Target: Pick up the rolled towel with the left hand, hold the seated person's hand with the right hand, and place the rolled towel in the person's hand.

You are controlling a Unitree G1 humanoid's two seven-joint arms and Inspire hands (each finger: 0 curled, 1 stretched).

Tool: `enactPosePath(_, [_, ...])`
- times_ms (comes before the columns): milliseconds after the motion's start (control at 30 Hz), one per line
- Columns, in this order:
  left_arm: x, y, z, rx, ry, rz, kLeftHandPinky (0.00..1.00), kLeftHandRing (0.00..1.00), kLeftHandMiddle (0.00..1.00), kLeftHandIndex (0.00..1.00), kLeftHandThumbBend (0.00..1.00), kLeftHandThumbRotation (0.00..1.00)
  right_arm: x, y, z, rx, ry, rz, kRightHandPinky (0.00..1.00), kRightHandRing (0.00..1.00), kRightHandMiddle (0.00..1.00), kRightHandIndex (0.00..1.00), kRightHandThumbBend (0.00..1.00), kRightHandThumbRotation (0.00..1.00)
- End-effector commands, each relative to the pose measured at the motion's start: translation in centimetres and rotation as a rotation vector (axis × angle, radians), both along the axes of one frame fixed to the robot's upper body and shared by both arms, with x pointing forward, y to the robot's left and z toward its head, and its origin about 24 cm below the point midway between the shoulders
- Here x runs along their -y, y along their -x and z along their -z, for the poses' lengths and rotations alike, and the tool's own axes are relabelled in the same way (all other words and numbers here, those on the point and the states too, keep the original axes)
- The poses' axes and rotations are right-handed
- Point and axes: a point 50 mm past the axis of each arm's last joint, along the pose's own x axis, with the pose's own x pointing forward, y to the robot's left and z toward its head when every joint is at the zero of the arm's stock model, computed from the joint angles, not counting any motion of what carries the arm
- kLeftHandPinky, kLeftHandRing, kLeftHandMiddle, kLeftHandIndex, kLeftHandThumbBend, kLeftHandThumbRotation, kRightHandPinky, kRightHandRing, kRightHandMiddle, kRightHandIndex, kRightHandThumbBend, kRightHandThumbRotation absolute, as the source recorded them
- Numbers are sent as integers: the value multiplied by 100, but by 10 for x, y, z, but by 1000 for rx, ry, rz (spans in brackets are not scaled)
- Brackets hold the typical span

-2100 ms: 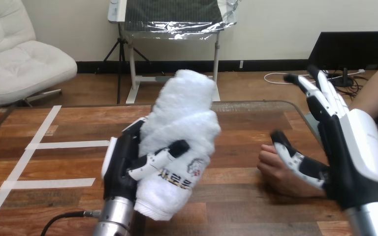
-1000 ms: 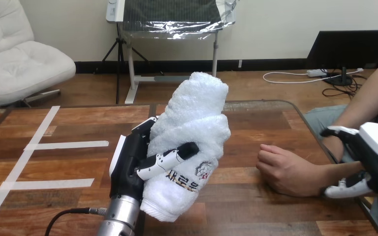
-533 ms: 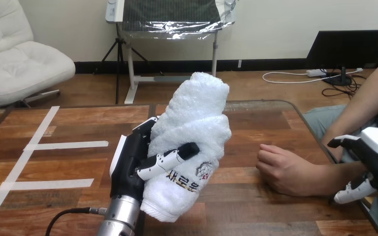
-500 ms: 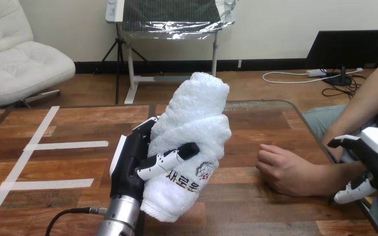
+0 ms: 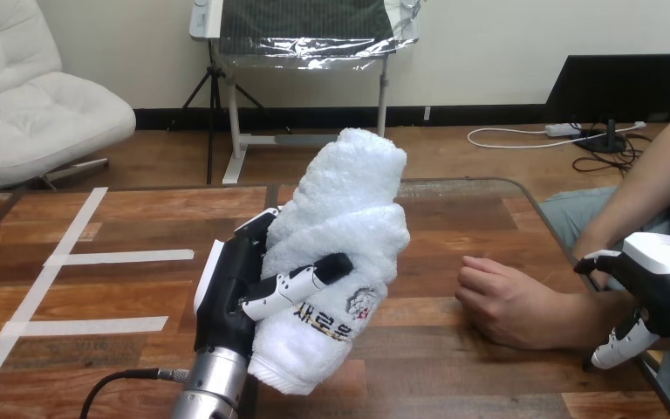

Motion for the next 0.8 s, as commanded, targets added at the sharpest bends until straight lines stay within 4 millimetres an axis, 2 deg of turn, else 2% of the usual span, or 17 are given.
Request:
enactPosePath(0, [7,-15,-30,144,29,8,32,38,45,51,93,21,1,-14,-23,51,84,-24,88,93,92,88,78,0])
enactPosePath(767, [3,-13,-29,149,16,7,32,38,44,50,92,22,-3,-21,-14,14,136,-87,88,92,91,87,78,0])
